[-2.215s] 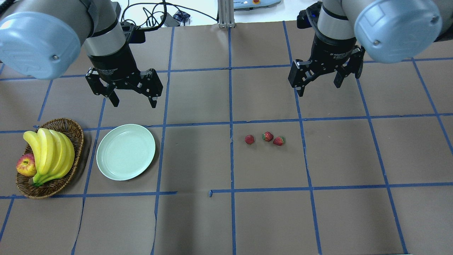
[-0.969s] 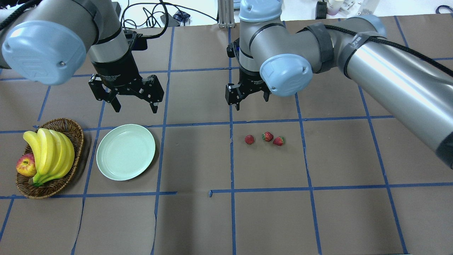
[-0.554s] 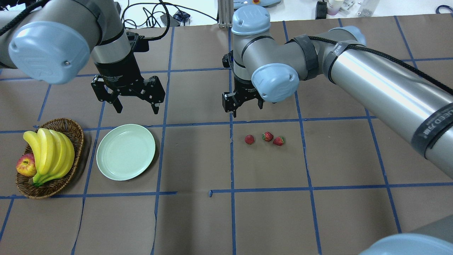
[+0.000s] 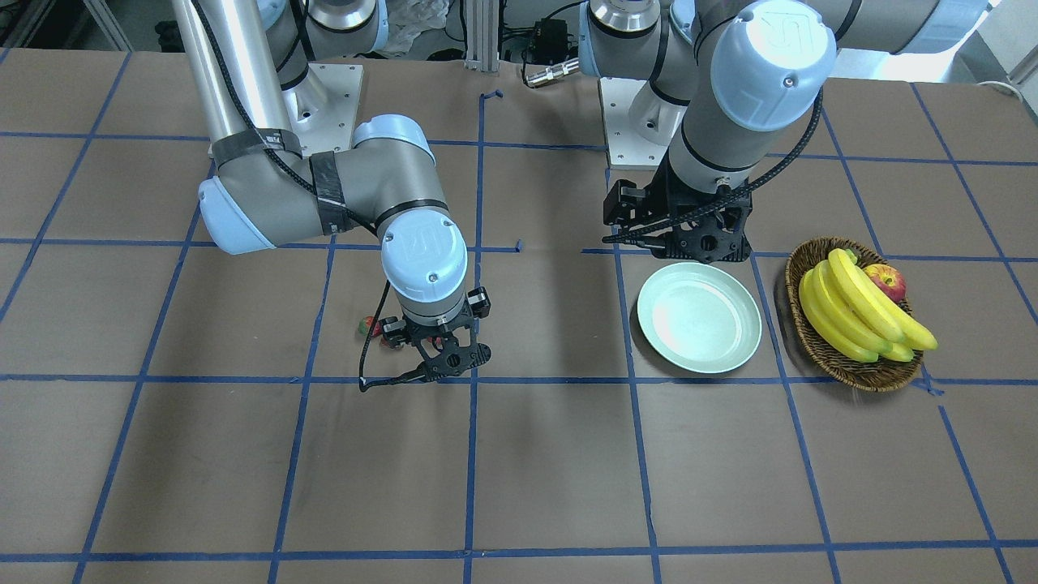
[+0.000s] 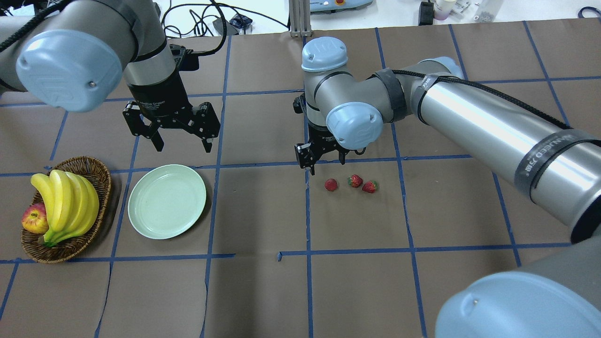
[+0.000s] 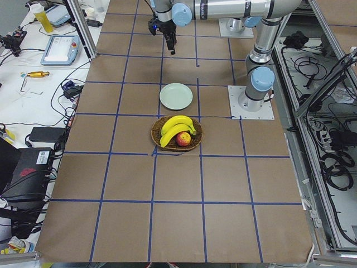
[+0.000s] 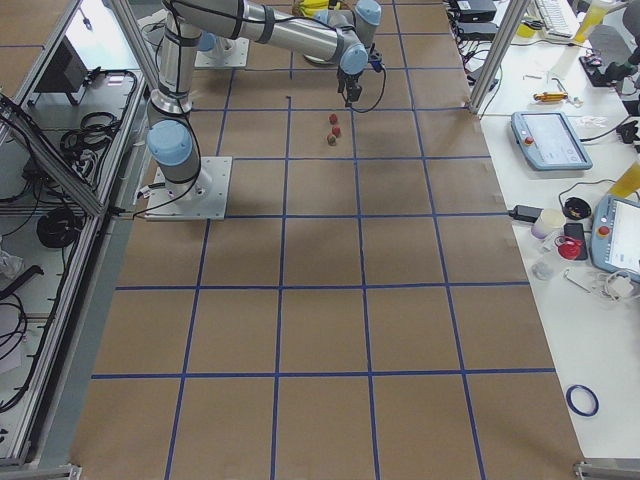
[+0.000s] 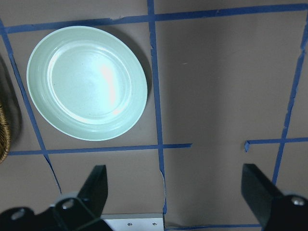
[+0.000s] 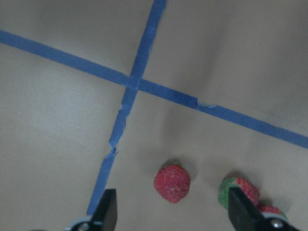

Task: Collect all strawberries into plate
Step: 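Lower the right gripper and grasp the strawberry nearest the plate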

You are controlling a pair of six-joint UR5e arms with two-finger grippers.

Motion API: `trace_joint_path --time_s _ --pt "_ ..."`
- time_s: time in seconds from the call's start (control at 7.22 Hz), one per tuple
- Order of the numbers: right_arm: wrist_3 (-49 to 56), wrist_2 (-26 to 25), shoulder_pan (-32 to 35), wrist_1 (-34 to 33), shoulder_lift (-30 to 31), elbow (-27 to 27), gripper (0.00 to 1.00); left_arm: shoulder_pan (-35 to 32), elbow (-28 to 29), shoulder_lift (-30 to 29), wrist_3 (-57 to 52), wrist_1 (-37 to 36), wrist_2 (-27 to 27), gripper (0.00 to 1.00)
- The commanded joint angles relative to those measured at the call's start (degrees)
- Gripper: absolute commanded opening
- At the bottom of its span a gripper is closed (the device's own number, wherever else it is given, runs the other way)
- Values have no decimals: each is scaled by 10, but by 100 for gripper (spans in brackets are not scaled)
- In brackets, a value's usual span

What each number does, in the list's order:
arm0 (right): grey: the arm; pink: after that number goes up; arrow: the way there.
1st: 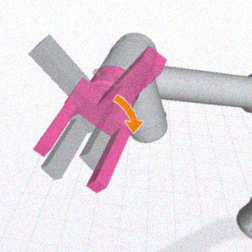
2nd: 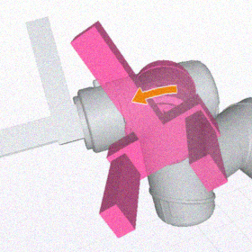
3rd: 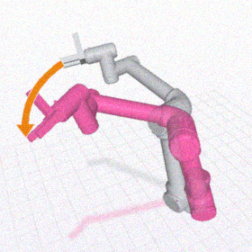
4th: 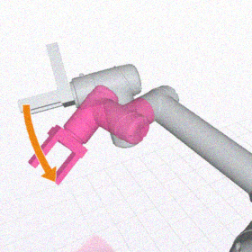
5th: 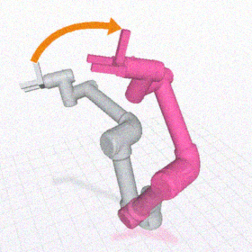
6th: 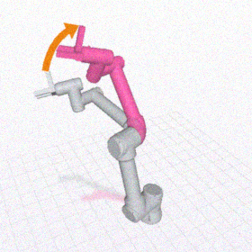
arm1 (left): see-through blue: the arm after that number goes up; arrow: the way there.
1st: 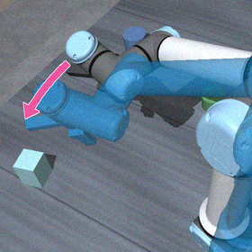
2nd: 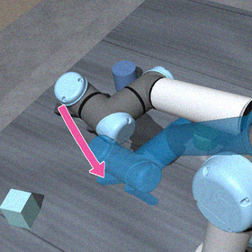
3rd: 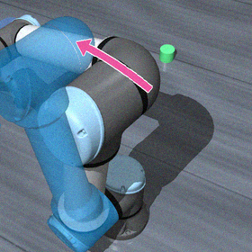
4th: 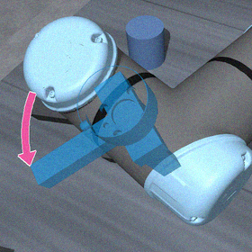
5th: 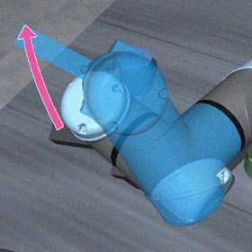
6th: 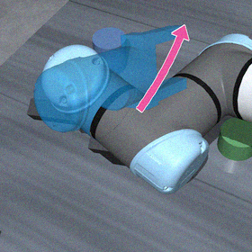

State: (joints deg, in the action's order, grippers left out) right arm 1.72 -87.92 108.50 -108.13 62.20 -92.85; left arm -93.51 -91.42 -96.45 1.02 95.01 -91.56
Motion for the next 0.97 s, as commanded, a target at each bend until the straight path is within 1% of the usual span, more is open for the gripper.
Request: trace_joint_path --time_s 0.0,0.69,0.83 --pt "0 0 0 -18 -9 -23 84 0 -6 -1 1 0 1 100" --pt "13 0 0 -21 -17 -30 81 0 -9 -1 0 0 0 100" --pt "14 0 0 -29 -28 -29 72 0 -10 -1 0 -7 0 100"
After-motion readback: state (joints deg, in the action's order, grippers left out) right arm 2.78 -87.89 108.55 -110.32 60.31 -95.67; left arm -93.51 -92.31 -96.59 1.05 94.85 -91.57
